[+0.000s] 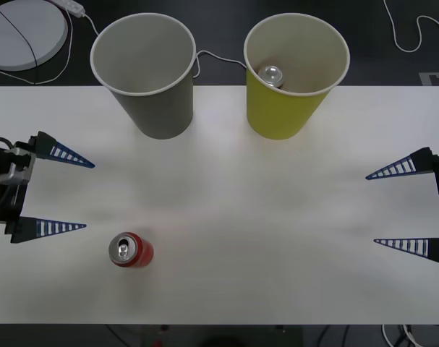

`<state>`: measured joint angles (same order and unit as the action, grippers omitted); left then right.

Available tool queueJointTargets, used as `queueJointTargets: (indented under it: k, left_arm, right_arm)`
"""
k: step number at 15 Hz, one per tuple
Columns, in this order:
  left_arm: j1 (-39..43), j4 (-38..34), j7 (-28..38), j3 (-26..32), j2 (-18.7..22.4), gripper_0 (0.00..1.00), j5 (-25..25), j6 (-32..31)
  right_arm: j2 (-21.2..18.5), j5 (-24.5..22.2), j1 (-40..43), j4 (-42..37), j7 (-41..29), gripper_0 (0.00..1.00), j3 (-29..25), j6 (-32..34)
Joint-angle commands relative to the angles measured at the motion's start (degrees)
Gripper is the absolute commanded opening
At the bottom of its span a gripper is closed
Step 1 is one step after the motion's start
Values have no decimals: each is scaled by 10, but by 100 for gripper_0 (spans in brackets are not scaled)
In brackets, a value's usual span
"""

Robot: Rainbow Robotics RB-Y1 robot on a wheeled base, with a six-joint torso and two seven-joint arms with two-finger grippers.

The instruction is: Put the can into the green bin and the plastic bottle into the gray bin

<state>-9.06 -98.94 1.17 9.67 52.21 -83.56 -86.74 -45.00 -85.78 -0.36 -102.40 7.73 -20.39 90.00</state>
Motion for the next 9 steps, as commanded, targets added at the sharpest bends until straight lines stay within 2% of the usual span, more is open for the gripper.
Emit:
queueJointTargets:
  k: [1, 9]
  left_arm:
    - [0, 16, -7, 0, 2, 100, 11, 0]
    - [-1, 182, -190, -34, 9, 100, 94, -8]
  right_arm:
    - [0, 0, 0, 0, 0, 100, 0, 0]
    - [0, 0, 0, 0, 0, 100, 0, 0]
